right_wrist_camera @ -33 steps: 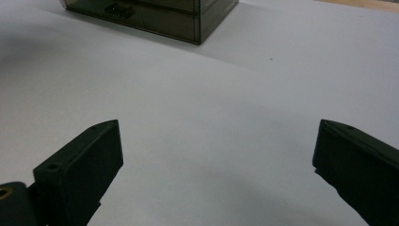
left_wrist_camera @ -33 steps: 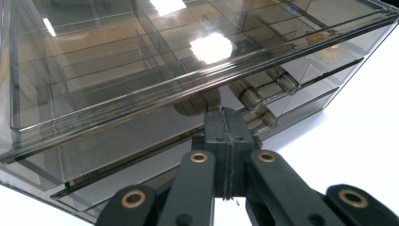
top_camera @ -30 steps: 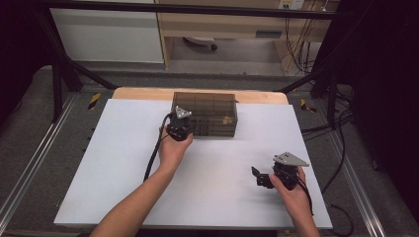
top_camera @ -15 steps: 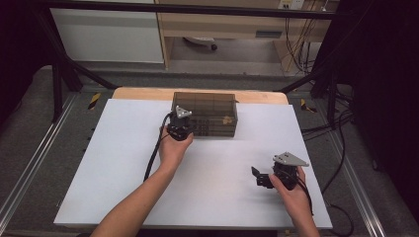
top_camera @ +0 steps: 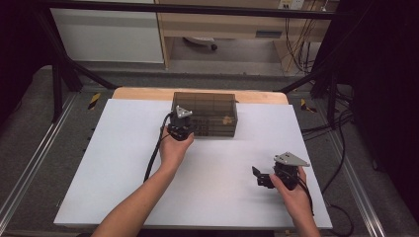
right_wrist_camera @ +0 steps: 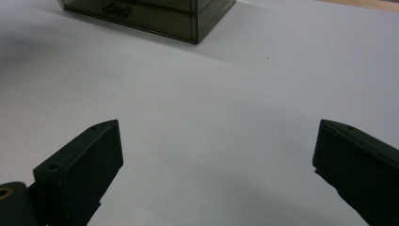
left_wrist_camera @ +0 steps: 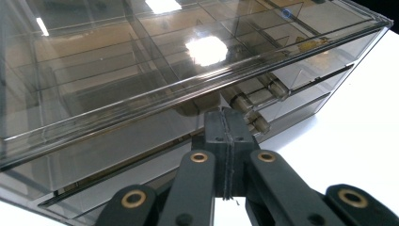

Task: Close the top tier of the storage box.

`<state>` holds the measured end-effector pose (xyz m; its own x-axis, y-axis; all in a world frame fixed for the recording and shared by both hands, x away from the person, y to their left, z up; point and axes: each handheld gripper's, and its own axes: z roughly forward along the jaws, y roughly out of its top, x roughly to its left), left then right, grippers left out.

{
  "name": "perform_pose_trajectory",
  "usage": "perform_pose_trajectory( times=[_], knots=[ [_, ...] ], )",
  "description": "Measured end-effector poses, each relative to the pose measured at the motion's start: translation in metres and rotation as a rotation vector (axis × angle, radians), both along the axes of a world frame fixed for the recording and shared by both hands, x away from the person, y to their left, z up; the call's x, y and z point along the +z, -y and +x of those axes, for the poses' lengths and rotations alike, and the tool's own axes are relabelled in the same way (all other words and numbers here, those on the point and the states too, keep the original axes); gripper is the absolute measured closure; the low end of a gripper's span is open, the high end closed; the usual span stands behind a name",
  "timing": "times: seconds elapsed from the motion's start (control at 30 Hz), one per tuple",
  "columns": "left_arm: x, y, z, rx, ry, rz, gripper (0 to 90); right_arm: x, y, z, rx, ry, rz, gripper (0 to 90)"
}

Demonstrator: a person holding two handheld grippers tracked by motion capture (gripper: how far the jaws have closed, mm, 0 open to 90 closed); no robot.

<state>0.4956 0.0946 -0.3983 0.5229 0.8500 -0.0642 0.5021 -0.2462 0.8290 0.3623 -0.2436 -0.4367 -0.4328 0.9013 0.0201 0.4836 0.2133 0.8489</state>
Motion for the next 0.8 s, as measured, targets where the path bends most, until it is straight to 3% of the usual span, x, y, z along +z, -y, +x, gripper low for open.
perform_pose_trajectory(
  times=[0.4, 0.57, 0.8],
  knots=[
    [0.016, -0.009, -0.009, -0.004, 0.009, -0.019, 90.0, -0.001, -0.003, 0.0, 0.007, -0.003, -0.005, 2.7],
    [0.024, -0.011, -0.009, -0.003, 0.027, -0.059, 90.0, -0.001, -0.003, 0.0, 0.004, -0.007, -0.003, 2.6],
    [0.032, -0.013, -0.009, -0.012, 0.042, -0.062, 90.0, -0.001, -0.004, 0.001, 0.007, -0.007, -0.006, 2.6]
  ],
)
